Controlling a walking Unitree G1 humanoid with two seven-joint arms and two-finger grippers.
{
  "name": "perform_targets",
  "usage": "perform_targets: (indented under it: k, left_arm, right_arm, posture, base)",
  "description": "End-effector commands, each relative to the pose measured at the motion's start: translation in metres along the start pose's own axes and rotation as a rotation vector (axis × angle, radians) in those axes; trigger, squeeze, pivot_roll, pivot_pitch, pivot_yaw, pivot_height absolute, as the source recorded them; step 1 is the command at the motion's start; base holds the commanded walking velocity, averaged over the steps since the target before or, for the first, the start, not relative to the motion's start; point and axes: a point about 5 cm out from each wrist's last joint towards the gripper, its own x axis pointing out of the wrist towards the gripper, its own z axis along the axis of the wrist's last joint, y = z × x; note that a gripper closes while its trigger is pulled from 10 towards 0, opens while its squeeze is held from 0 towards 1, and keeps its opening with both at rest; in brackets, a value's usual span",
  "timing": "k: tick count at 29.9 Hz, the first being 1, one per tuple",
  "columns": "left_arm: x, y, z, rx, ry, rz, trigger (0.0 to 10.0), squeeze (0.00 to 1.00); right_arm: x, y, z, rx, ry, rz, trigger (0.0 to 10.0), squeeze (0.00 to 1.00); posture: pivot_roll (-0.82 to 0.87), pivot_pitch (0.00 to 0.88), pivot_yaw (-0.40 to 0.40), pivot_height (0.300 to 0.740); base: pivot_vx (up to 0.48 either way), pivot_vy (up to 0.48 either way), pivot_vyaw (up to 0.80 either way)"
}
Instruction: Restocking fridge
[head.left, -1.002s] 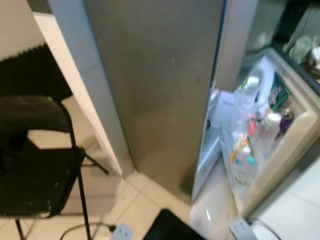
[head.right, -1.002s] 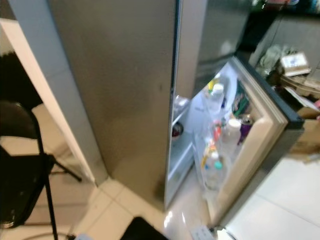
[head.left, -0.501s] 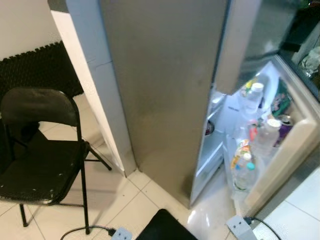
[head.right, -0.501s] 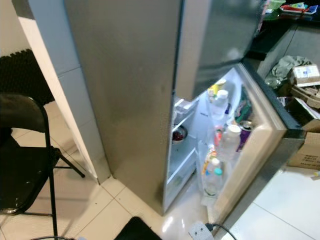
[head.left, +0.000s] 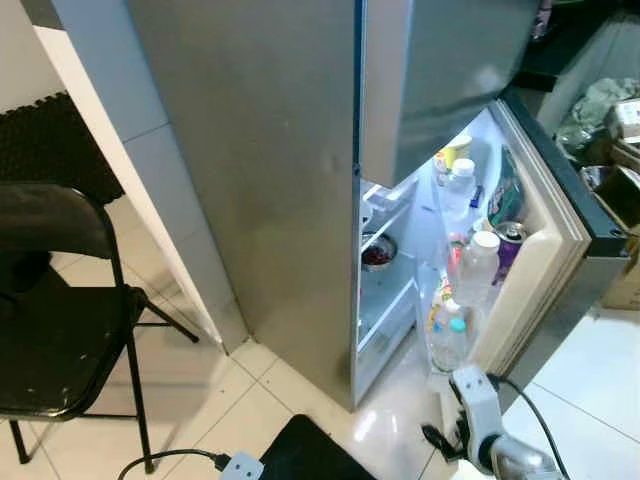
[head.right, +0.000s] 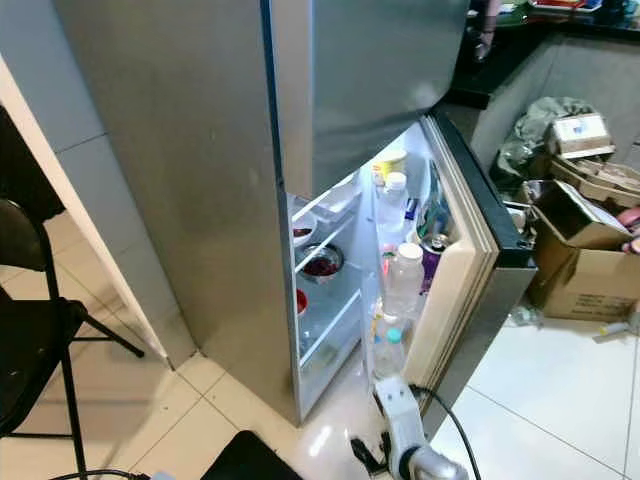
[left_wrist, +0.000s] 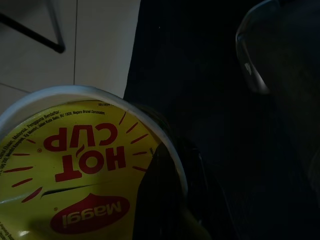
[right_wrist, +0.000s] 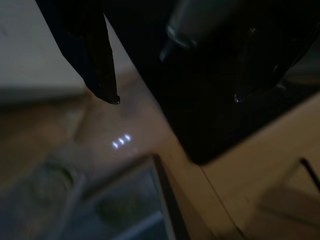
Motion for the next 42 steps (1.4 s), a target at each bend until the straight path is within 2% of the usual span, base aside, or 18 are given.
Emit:
perform_targets:
  k: [1, 2, 4, 7, 9, 13, 14, 17, 18, 23, 27, 29, 31, 33, 35, 38, 40, 42]
  left_arm:
    - [0.001, -0.006, 0.0, 0.0, 0.001, -0.018, 10.0, 0.0]
    - [0.001, -0.006, -0.001, 0.001, 0.001, -0.018, 10.0, 0.0]
    - [0.001, -0.006, -0.001, 0.001, 0.002, -0.018, 10.0, 0.0]
    - [0.001, -0.006, -0.001, 0.001, 0.002, -0.018, 10.0, 0.0]
    - [0.001, -0.006, -0.001, -0.003, 0.002, -0.018, 10.0, 0.0]
    - [0.001, -0.006, -0.001, -0.005, 0.002, -0.019, 10.0, 0.0]
    - [0.001, -0.006, -0.001, -0.007, 0.002, -0.02, 10.0, 0.0]
    - [0.001, -0.006, -0.001, -0.009, 0.002, -0.021, 10.0, 0.0]
    - [0.001, -0.006, -0.001, -0.01, 0.003, -0.022, 10.0, 0.0]
    - [0.001, -0.007, -0.001, -0.011, 0.002, -0.022, 10.0, 0.0]
    - [0.001, -0.007, 0.0, -0.014, -0.001, -0.022, 10.0, 0.0]
    - [0.001, -0.007, 0.0, -0.014, -0.001, -0.022, 10.0, 0.0]
    - [0.001, -0.007, 0.0, -0.015, -0.001, -0.023, 10.0, 0.0]
    - [0.001, -0.007, 0.0, -0.015, -0.001, -0.023, 10.0, 0.0]
    - [0.001, -0.006, 0.0, -0.016, -0.001, -0.023, 10.0, 0.0]
    - [0.001, -0.006, 0.0, -0.016, 0.0, -0.023, 10.0, 0.0]
    - [0.001, -0.006, 0.001, -0.017, 0.0, -0.024, 10.0, 0.0]
    - [0.001, -0.006, 0.001, -0.017, 0.0, -0.024, 10.0, 0.0]
  right_arm:
    - [0.002, -0.004, 0.026, 0.015, -0.114, 0.034, 10.0, 0.0]
    - [0.003, -0.007, 0.039, -0.006, -0.159, 0.037, 10.0, 0.0]
    - [0.002, -0.01, 0.048, -0.026, -0.188, 0.031, 10.0, 0.0]
    - [-0.001, -0.023, 0.073, -0.105, -0.264, -0.064, 10.0, 0.0]
    - [-0.006, -0.038, 0.094, -0.134, -0.333, -0.19, 10.0, 0.0]
    - [-0.012, -0.048, 0.109, -0.137, -0.389, -0.271, 10.0, 0.0]
    - [-0.016, -0.056, 0.115, -0.141, -0.409, -0.329, 10.0, 0.0]
    - [-0.019, -0.062, 0.117, -0.15, -0.406, -0.38, 10.0, 0.0]
    - [-0.024, -0.07, 0.119, -0.153, -0.416, -0.443, 10.0, 0.0]
    - [-0.035, -0.087, 0.117, -0.137, -0.404, -0.584, 10.0, 0.0]
    - [-0.065, -0.123, 0.106, -0.102, -0.369, -0.85, 10.0, 0.0]
    - [-0.069, -0.127, 0.104, -0.097, -0.364, -0.884, 10.0, 0.0]
    - [-0.083, -0.14, 0.096, -0.09, -0.338, -0.987, 10.0, 0.0]
    - [-0.09, -0.146, 0.092, -0.077, -0.324, -1.032, 10.0, 0.0]
    - [-0.095, -0.15, 0.087, -0.072, -0.303, -1.068, 10.0, 0.0]
    - [-0.091, -0.147, 0.076, -0.054, -0.263, -1.038, 10.0, 0.0]
    - [-0.073, -0.13, 0.058, -0.034, -0.195, -0.927, 10.0, 0.0]
    - [-0.069, -0.125, 0.053, -0.028, -0.175, -0.901, 10.0, 0.0]
  posture:
    - [-0.02, 0.0, 0.015, 0.74]
    - [-0.02, 0.0, 0.015, 0.74]
    - [-0.02, 0.0, 0.014, 0.74]
    - [-0.02, 0.0, 0.014, 0.74]
    - [-0.02, 0.0, 0.012, 0.74]
    - [-0.02, 0.0, 0.015, 0.74]
    - [-0.02, 0.0, 0.015, 0.74]
    - [-0.02, 0.0, 0.014, 0.74]
    - [-0.02, 0.0, 0.013, 0.74]
    - [-0.02, 0.0, 0.011, 0.74]
    - [-0.02, 0.0, 0.012, 0.74]
    - [-0.02, 0.0, 0.012, 0.74]
    - [-0.02, 0.0, 0.013, 0.74]
    - [-0.02, 0.0, 0.012, 0.74]
    - [-0.02, 0.0, 0.014, 0.74]
    - [-0.02, 0.0, 0.013, 0.74]
    - [-0.02, 0.0, 0.013, 0.74]
    - [-0.02, 0.0, 0.013, 0.74]
  base:
    - [0.0, 0.0, 0.0]
    - [0.0, 0.0, 0.0]
    - [0.0, 0.0, 0.0]
    - [0.0, 0.0, 0.0]
    - [0.0, 0.0, 0.0]
    - [0.0, 0.0, 0.0]
    - [0.0, 0.0, 0.0]
    - [0.0, 0.0, 0.0]
    - [0.0, 0.0, 0.0]
    - [0.0, 0.0, 0.0]
    - [0.0, 0.0, 0.0]
    - [0.0, 0.0, 0.0]
    - [0.0, 0.0, 0.0]
    - [0.0, 0.0, 0.0]
    - [0.0, 0.0, 0.0]
    - [0.0, 0.0, 0.0]
    - [0.0, 0.0, 0.0]
    - [0.0, 0.0, 0.0]
